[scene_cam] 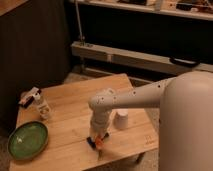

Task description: Place the pepper on the white sponge

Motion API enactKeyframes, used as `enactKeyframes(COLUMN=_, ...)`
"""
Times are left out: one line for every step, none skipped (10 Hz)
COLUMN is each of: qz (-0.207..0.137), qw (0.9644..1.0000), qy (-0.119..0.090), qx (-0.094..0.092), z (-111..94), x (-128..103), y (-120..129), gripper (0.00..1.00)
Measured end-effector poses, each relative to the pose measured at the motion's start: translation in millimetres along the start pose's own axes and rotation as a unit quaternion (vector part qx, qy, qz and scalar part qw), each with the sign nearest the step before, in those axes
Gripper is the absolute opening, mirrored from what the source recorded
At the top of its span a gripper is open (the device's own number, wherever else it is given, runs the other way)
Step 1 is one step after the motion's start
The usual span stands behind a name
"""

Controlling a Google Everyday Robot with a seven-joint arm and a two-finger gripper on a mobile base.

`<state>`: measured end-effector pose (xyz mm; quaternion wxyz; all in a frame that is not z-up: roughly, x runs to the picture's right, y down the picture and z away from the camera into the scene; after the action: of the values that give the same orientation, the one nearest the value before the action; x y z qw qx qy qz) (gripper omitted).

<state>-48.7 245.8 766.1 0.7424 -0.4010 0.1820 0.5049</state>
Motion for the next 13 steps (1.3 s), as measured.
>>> enactKeyframes(qz=0.002, qw=1.0000, qy=-0.002, qx=0.003, z=-2, x=-1, y=-2, gripper=0.27)
enactKeyframes(qz=0.006, qw=1.0000, qy=-0.005, qx=0.005, z=-4, x=-1, y=-3, gripper=0.37)
enactKeyframes(qz=0.008, qw=0.9999, qy=-0.007, qx=0.008, z=-6, x=-1, y=-4, gripper=0.49)
enactKeyframes(qz=0.008, qw=0.9999, qy=-0.009, qx=0.009, z=-7, x=-2, y=-4, gripper=0.57)
enactKeyframes(qz=0.009, qw=0.9999, qy=-0.010, qx=0.010, z=-8, x=-2, y=-4, gripper=0.65)
enactKeyframes(qz=0.011, qw=0.9998, qy=-0.010, qx=0.011, z=-8, x=-2, y=-4, gripper=0.77)
enactKeyframes(qz=0.011, qw=0.9998, qy=-0.010, qx=0.012, z=-8, x=-2, y=-3, gripper=0.80)
enactKeyframes(qz=0.010, qw=0.9998, qy=-0.010, qx=0.013, z=-8, x=-2, y=-1, gripper=0.80)
enactKeyframes(qz=0.009, qw=0.9998, qy=-0.011, qx=0.012, z=-7, x=-4, y=2, gripper=0.80)
enactKeyframes(qz=0.013, qw=0.9998, qy=-0.009, qx=0.007, z=-7, x=-3, y=3, gripper=0.80)
enactKeyframes(qz=0.015, qw=0.9998, qy=-0.009, qx=0.000, z=-7, x=-3, y=4, gripper=0.80)
enactKeyframes(qz=0.014, qw=0.9998, qy=-0.012, qx=-0.005, z=-11, x=-4, y=6, gripper=0.80)
enactKeyframes(qz=0.015, qw=0.9997, qy=-0.017, qx=-0.007, z=-22, x=-6, y=8, gripper=0.80)
